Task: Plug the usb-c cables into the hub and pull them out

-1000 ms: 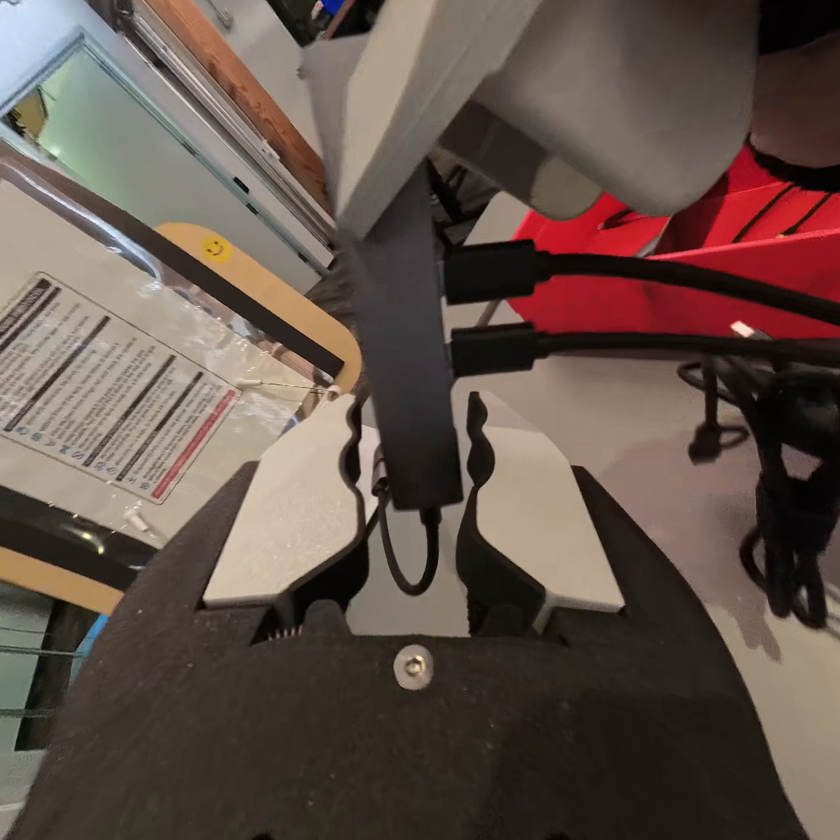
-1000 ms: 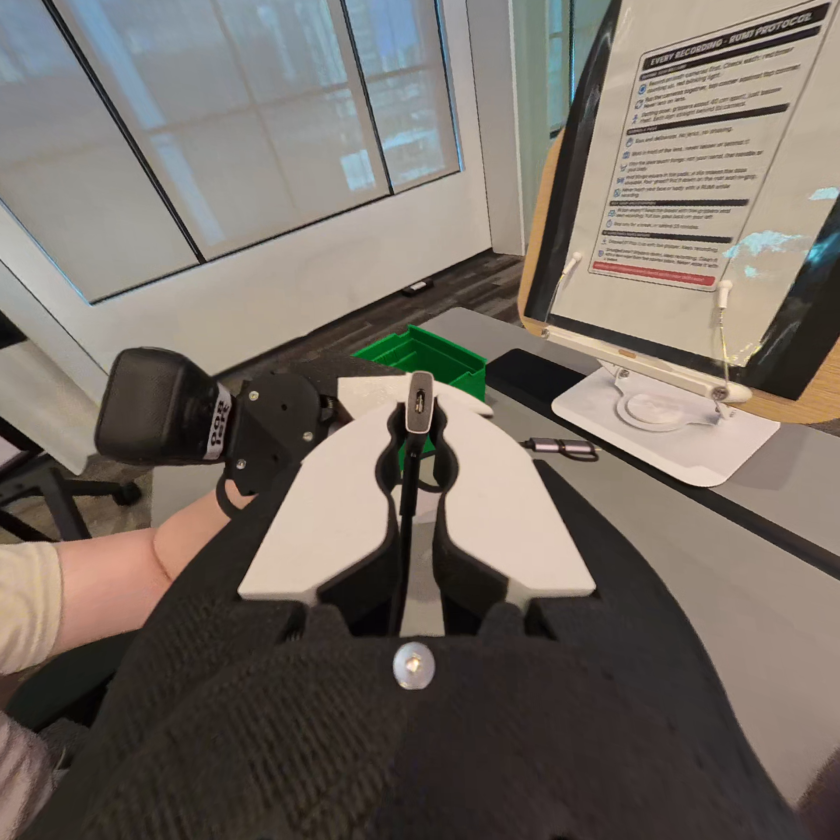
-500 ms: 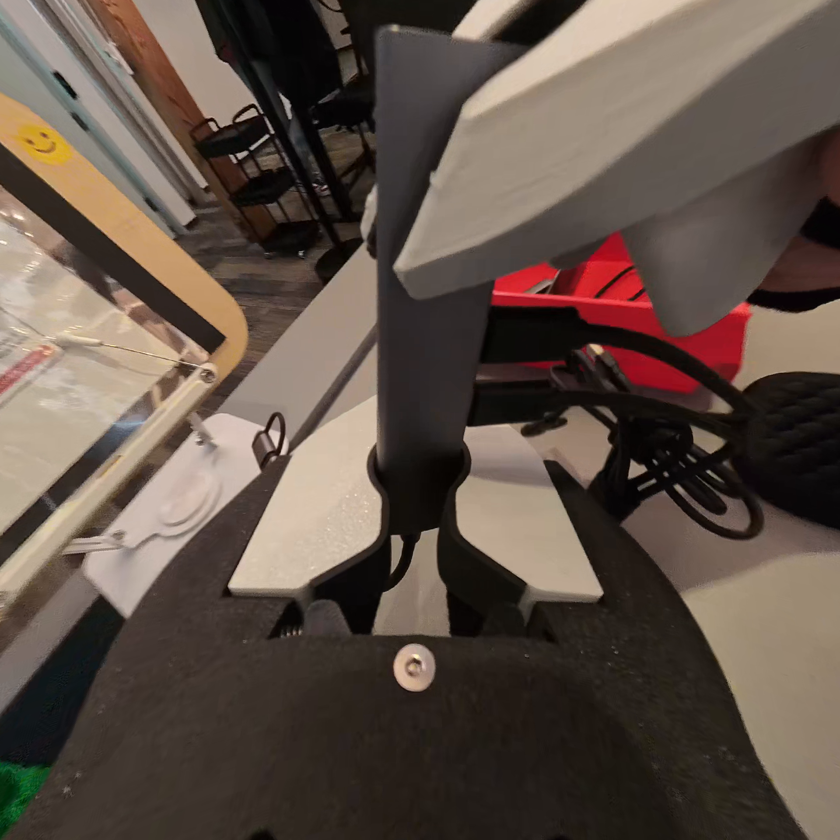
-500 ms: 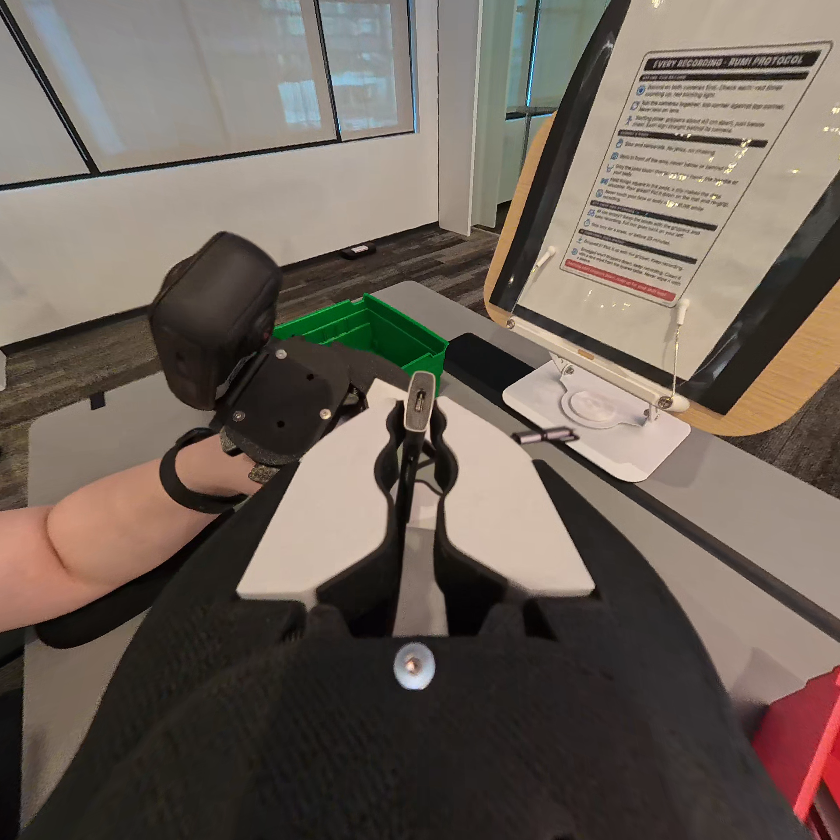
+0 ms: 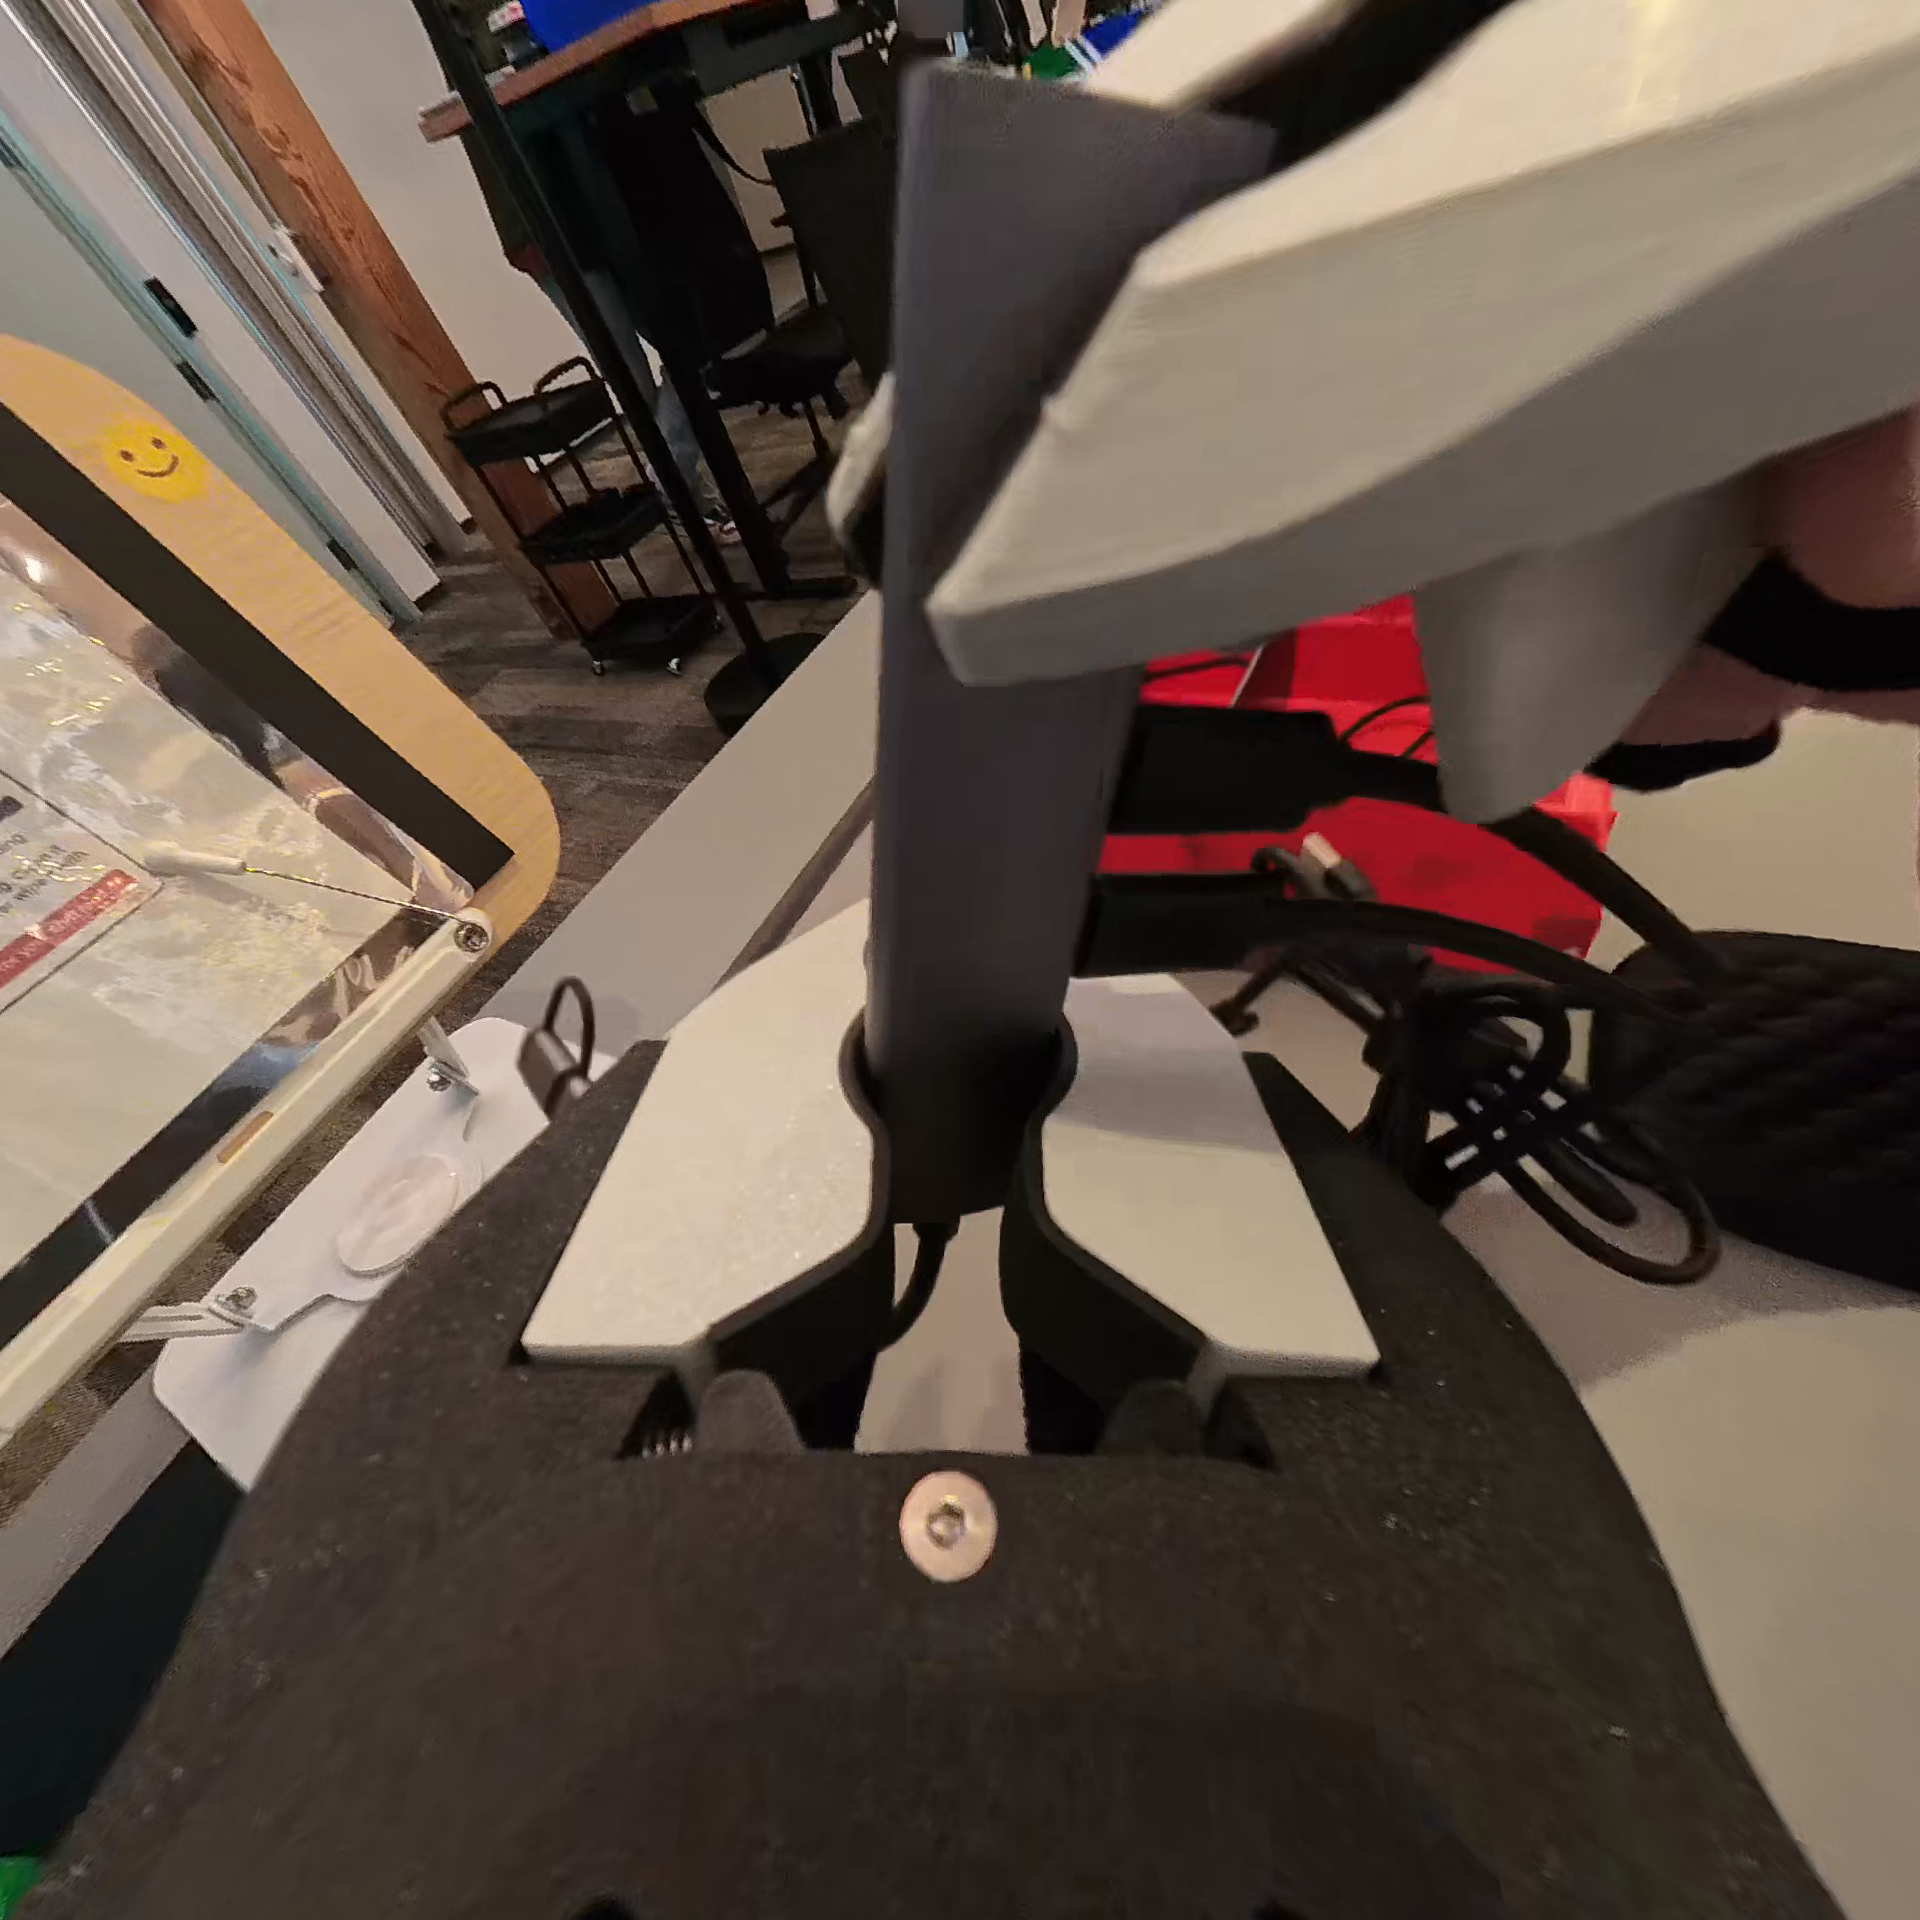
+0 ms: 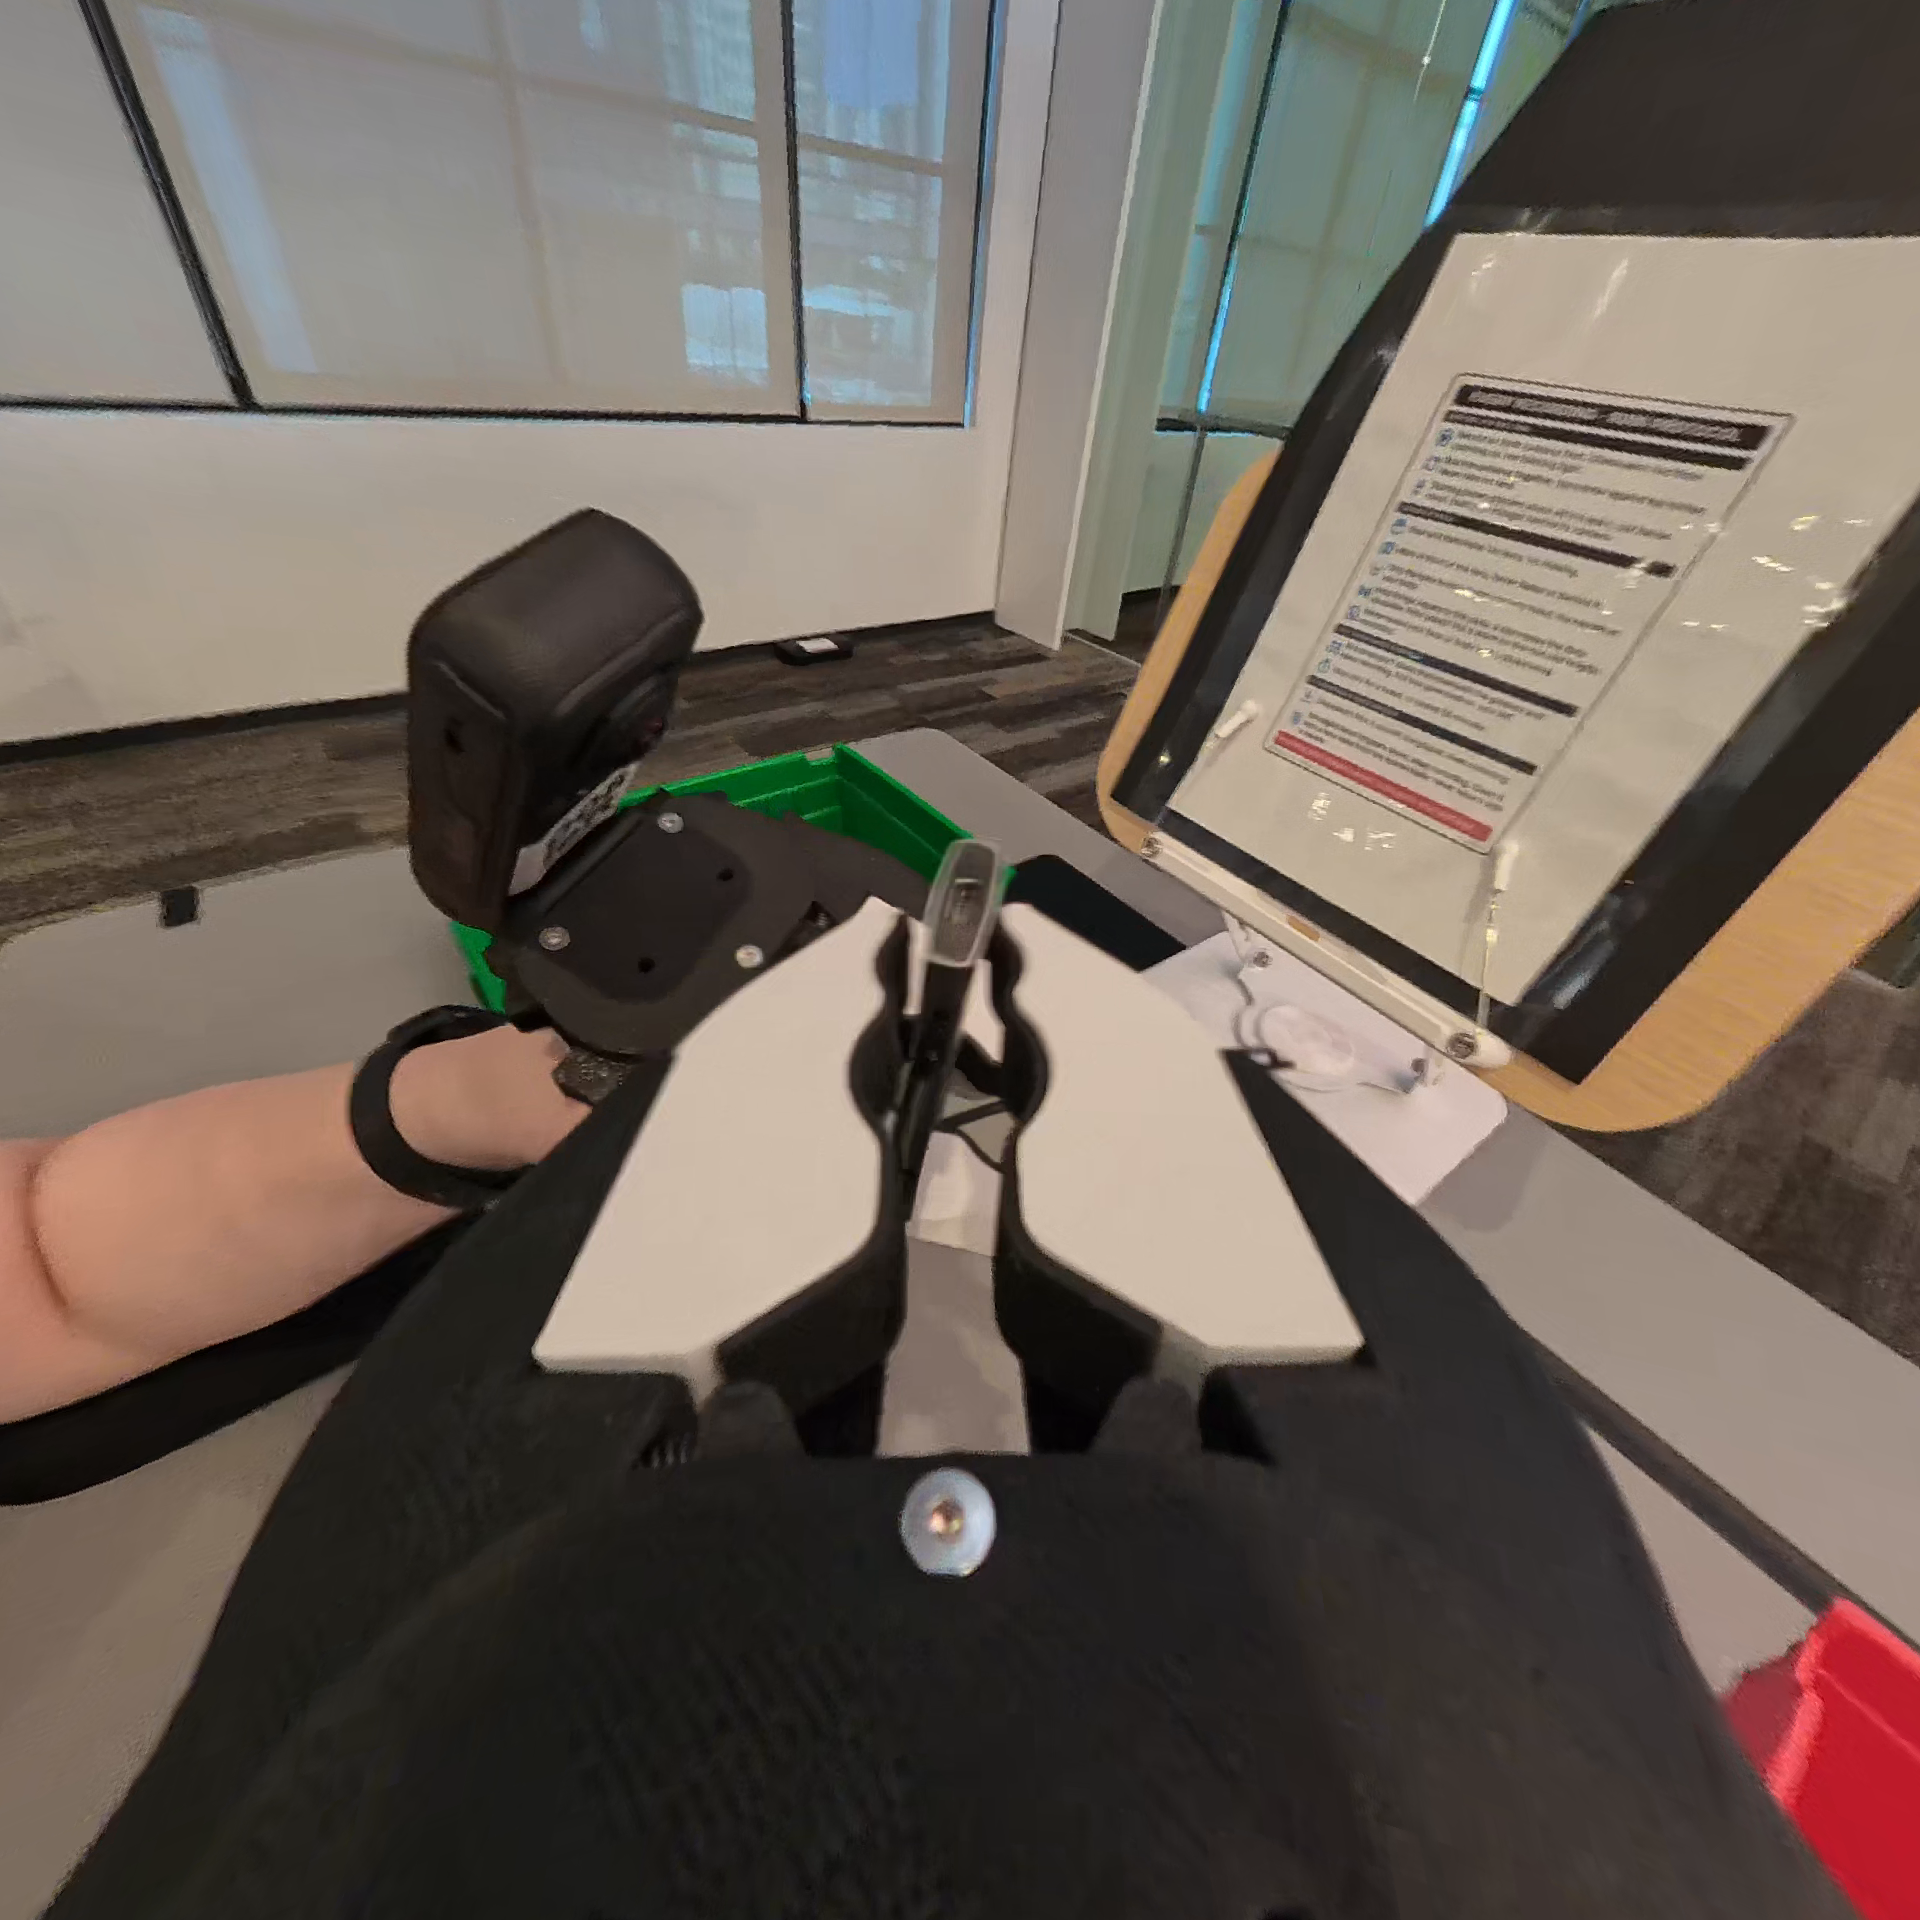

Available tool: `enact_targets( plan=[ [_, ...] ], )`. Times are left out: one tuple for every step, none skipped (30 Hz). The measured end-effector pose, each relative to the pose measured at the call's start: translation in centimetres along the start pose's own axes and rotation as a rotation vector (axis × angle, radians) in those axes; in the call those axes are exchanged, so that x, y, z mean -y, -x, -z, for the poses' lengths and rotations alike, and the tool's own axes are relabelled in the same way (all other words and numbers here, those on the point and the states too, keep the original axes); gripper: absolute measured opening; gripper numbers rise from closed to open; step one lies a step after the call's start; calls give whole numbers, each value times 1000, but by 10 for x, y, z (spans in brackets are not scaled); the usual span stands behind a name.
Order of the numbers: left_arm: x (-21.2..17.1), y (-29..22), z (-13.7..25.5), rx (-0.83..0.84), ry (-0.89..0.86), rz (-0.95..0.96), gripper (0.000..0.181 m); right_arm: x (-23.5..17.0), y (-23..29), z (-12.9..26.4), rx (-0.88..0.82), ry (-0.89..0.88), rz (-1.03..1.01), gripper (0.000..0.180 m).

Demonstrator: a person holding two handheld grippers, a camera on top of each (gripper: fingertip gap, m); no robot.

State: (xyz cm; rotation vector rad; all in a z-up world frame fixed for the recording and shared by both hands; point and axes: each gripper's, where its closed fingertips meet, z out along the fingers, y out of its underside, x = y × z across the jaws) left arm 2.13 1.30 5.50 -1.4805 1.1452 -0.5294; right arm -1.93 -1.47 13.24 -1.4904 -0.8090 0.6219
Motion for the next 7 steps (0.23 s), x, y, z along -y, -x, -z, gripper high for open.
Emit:
enact_targets(
  plan=[
    [-2, 0, 0, 2, 11, -16, 18, -1, -1, 0, -21, 13, 18, 12],
    [-2, 0, 0, 8, 14, -32, 18, -2, -1, 0, -24, 19, 23, 12],
    [-1, 0, 0, 11, 8, -44, 18, -1, 0, 1, -20, 19, 18, 12],
    [1, 0, 2, 13, -6, -50, 21, 0, 0, 1, -23, 11, 20, 12],
    [3, 0, 3, 9, -25, -49, 21, 1, -1, 3, -24, 4, 17, 12],
    [6, 0, 5, 2, -41, -43, 21, 2, -1, 4, -18, -2, 6, 12],
    [8, -1, 6, -4, -50, -36, 22, 3, -2, 5, -14, -3, -6, 11]
  ],
)
